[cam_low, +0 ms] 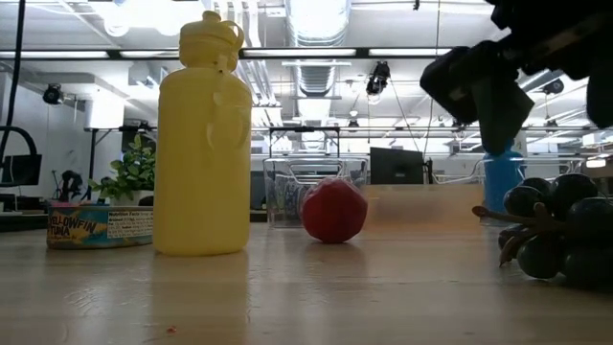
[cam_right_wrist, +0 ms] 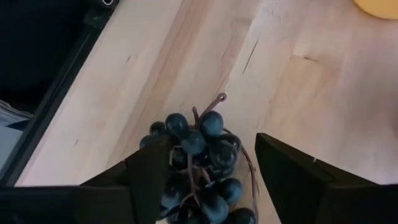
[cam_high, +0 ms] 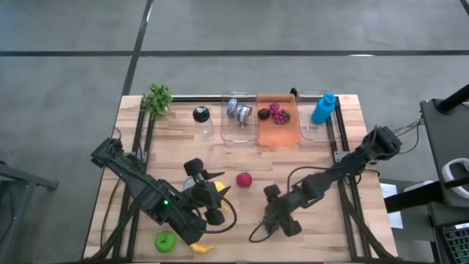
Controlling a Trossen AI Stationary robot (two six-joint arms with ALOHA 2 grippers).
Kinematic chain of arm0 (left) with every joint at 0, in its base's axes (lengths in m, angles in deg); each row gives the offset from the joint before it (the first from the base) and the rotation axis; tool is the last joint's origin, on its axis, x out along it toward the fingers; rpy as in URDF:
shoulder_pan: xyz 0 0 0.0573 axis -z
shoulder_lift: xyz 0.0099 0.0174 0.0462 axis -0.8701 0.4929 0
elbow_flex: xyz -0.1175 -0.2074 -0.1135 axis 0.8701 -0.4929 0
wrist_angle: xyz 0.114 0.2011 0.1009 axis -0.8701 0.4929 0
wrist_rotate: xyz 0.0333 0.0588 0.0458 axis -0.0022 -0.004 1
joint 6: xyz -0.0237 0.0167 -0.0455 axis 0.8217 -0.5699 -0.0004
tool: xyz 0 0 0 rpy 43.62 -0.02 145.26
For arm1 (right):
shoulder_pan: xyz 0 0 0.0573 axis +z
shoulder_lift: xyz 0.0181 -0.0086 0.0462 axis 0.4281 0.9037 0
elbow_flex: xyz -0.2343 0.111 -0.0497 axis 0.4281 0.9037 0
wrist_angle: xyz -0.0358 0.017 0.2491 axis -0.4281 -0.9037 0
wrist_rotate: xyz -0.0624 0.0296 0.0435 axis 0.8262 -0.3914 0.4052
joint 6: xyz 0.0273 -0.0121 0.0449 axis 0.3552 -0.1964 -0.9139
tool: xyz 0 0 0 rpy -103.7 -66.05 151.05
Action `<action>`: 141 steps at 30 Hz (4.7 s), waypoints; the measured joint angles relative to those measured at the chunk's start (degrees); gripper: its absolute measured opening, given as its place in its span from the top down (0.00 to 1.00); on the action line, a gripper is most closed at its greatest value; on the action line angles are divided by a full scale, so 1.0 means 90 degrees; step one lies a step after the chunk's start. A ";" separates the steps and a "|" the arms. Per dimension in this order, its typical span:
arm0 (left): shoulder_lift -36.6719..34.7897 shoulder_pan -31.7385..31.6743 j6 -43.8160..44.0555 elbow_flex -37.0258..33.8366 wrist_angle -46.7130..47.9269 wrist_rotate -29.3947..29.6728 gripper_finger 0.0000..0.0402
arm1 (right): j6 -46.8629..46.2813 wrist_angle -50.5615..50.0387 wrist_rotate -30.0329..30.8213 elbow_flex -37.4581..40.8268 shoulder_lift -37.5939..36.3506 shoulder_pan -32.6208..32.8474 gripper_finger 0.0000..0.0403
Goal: Pick & Place Food Item
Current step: Put the black grapes into the orange bin
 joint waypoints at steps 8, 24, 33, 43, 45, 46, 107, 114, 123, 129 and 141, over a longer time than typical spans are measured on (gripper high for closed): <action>0.0000 0.0005 0.0000 0.0000 -0.0039 0.0000 0.48 | 0.0104 0.0198 -0.0009 0.0016 0.0267 0.0002 0.53; 0.0000 0.0036 -0.0007 0.0000 -0.0039 -0.0002 0.48 | 0.0285 0.0356 0.0013 0.0121 0.0454 0.0002 0.77; 0.0000 0.0041 -0.0012 0.0000 -0.0041 -0.0004 0.48 | 0.0484 0.0349 0.0018 0.0125 0.0451 0.0002 0.94; 0.0000 0.0041 -0.0058 0.0000 -0.0039 -0.0005 0.48 | 0.0666 0.0281 0.0020 0.0015 0.0386 0.0002 0.98; 0.0002 0.0041 -0.0058 0.0000 -0.0039 -0.0007 0.48 | 0.0716 0.0207 0.0023 -0.0049 0.0291 0.0002 0.98; 0.0002 0.0041 -0.0058 0.0000 -0.0039 -0.0005 0.48 | 0.0750 0.0132 0.0032 -0.0090 0.0231 0.0002 0.98; 0.0005 0.0041 -0.0172 0.0000 -0.0006 -0.0005 0.48 | 0.2106 0.3018 0.6968 0.1855 -0.3366 -0.4798 0.98; 0.0005 0.0041 -0.0073 0.0000 -0.0015 -0.0007 0.48 | 0.2225 0.3991 0.6591 0.2528 -0.3366 -0.5547 0.98; 0.0005 0.0036 -0.0053 0.0000 -0.0015 -0.0007 0.48 | 0.2325 0.5327 0.5783 0.3147 -0.3364 -0.6182 0.98; 0.0005 0.0036 -0.0053 0.0000 -0.0015 -0.0007 0.48 | 0.2172 0.5377 0.5322 0.3146 -0.3307 -0.6447 0.98; 0.0005 0.0036 -0.0053 0.0000 -0.0016 -0.0007 0.48 | 0.2930 0.7306 0.5288 0.3048 -0.1734 -0.6618 0.98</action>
